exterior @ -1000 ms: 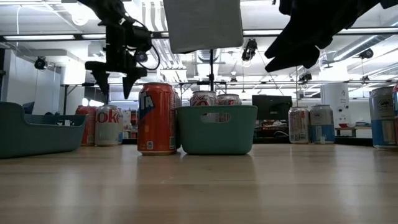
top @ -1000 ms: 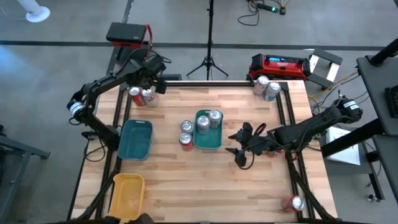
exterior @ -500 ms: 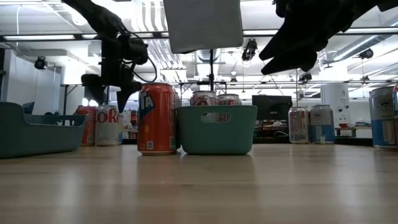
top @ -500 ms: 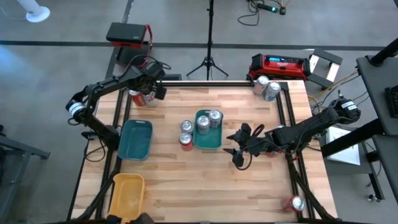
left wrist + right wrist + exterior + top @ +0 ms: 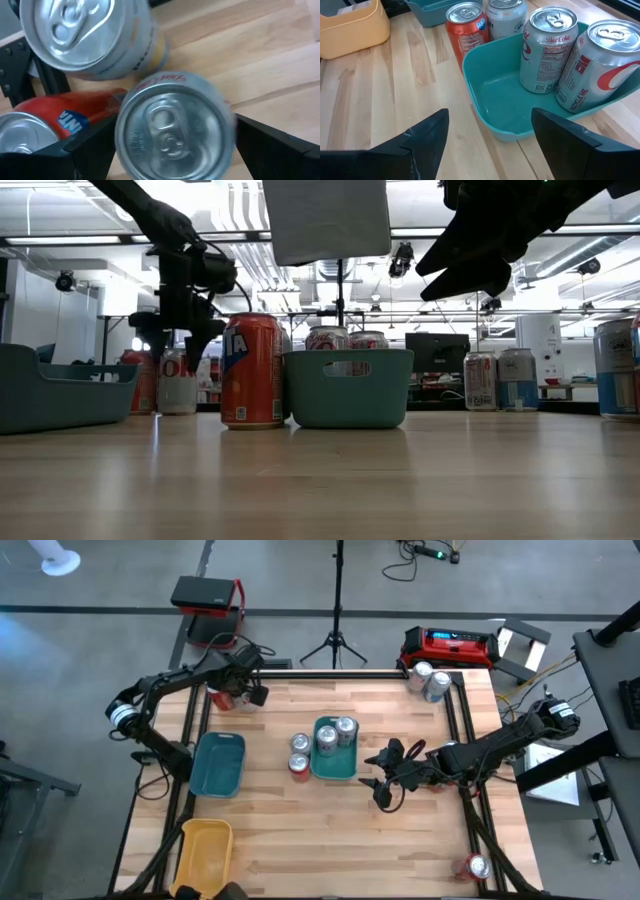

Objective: Sort soda cans
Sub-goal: Put the left red-silver soda can into the light green bin

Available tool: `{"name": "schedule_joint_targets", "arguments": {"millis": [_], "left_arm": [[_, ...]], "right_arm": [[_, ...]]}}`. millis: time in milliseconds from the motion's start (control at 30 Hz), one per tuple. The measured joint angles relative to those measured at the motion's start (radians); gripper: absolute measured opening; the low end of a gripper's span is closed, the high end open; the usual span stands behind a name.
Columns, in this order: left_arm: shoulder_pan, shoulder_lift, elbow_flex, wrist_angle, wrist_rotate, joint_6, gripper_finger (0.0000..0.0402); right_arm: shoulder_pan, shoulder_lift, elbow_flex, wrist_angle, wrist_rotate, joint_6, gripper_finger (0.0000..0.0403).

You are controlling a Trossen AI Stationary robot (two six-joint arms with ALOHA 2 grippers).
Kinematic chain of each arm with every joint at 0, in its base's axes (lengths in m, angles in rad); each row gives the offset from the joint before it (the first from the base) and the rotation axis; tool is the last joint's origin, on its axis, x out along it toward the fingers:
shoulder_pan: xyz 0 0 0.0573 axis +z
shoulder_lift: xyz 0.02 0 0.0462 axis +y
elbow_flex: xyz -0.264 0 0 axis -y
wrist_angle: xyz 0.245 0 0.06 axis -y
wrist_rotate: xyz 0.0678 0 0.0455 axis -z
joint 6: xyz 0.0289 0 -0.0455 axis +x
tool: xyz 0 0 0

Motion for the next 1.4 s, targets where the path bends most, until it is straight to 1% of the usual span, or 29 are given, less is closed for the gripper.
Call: {"name": "schedule_joint_targets", "arguments": {"millis": [100,300,433,533,700,867,1000,1067,1300,1400], "left_arm": [[-0.015,0.000,-0.028,0.022,0.010,0.012,0.0355],[-0.039,0.000,-0.079,0.129,0.014,0.023,0.0355],[-0.039,0.000,-0.081,0.132,0.020,0.030,0.0355],[-0.032,0.000,-0.046,0.094,0.056,0.043,0.0355],[-0.023,0.033,0.033,0.033,0.057,0.053,0.0355],[-0.020,0.133,0.101,-0.025,0.065,0.053,0.0355],[-0.024,0.220,0.144,-0.073,0.071,0.053,0.0355],[-0.031,0.247,0.161,-0.092,0.073,0.058,0.0355],[-0.050,0.249,0.206,-0.091,0.077,0.067,0.0355],[-0.052,0.243,0.228,-0.099,0.099,0.071,0.0355]], "right_arm": [[0.000,0.000,0.000,0.000,0.000,0.000,0.0274],[0.000,0.000,0.000,0.000,0.000,0.007,0.0270],[0.000,0.000,0.000,0.000,0.000,0.010,0.0274],[0.000,0.000,0.000,0.000,0.000,0.010,0.0273],[0.000,0.000,0.000,0.000,0.000,0.015,0.0263],[0.000,0.000,0.000,-0.002,-0.013,0.045,0.0251],[0.000,0.000,0.000,-0.010,-0.056,0.049,0.0244],[0.000,0.000,0.000,-0.017,-0.062,0.056,0.0241],[0.000,0.000,0.000,-0.036,-0.062,0.061,0.0235],[0.000,0.000,0.000,-0.035,-0.061,0.061,0.0238]]}}
